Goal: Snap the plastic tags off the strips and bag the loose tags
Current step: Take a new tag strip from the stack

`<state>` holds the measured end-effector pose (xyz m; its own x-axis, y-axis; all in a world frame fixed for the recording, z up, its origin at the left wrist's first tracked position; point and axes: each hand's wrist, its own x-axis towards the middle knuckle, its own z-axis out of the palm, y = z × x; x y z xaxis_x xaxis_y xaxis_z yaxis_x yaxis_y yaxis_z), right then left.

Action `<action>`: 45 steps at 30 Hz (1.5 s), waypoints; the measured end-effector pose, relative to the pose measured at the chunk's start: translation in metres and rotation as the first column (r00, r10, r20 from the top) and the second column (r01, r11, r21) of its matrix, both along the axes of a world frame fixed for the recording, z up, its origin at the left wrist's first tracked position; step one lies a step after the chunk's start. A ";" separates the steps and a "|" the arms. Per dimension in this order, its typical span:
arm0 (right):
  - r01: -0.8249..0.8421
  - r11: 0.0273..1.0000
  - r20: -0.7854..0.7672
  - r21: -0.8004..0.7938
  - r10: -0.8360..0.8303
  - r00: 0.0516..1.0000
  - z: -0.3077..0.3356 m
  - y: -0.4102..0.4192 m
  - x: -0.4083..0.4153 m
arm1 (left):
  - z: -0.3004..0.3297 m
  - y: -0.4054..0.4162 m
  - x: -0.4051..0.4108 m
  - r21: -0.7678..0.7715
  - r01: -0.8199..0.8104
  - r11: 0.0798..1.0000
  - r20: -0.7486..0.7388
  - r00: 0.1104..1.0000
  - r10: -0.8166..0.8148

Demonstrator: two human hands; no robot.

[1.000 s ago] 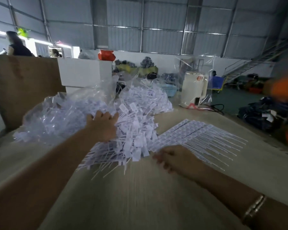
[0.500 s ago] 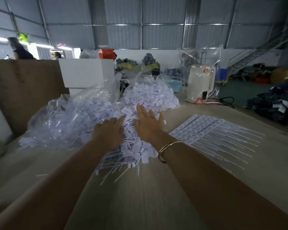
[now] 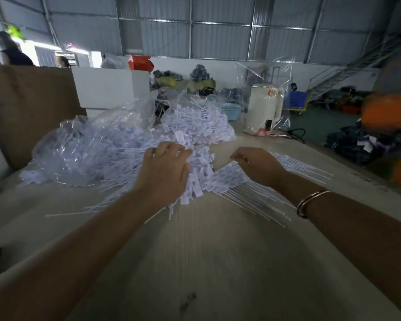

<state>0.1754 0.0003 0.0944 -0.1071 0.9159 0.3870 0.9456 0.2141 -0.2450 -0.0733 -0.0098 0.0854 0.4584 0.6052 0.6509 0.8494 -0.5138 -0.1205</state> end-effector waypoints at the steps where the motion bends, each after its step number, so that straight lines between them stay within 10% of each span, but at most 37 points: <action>1: -0.012 0.996 0.091 -0.091 0.020 0.996 -0.009 -0.003 0.012 | -0.007 -0.009 0.007 -0.038 0.032 0.999 -0.030 0.999 -0.033; 10: -0.046 0.973 0.414 -0.227 0.139 0.899 -0.044 0.013 0.015 | -0.052 -0.016 0.040 -0.242 0.019 0.970 -0.224 0.972 -0.075; 20: -0.093 0.977 0.424 -0.191 0.168 0.890 -0.038 -0.005 0.063 | -0.046 0.004 0.088 -0.170 -0.124 0.978 -0.479 0.877 0.028; 29: -0.116 0.982 0.199 0.148 0.085 0.976 -0.023 -0.016 0.092 | -0.065 0.010 0.119 -0.443 0.115 0.889 -0.064 0.985 -0.159; 36: -0.023 0.989 0.547 0.149 -0.063 0.835 -0.020 0.001 0.094 | -0.070 0.042 0.125 -0.586 0.049 0.809 -0.029 0.996 -0.081; 45: 0.000 0.912 0.433 0.411 -0.195 0.880 0.021 0.017 0.080 | -0.080 0.027 0.145 -0.396 0.213 0.893 0.046 0.976 -0.213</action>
<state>0.2550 0.0171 0.1155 -0.2781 0.7157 0.6407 0.9485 0.0995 0.3006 0.0719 0.0177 0.0054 0.6047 0.7010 0.3780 0.7141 -0.6874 0.1323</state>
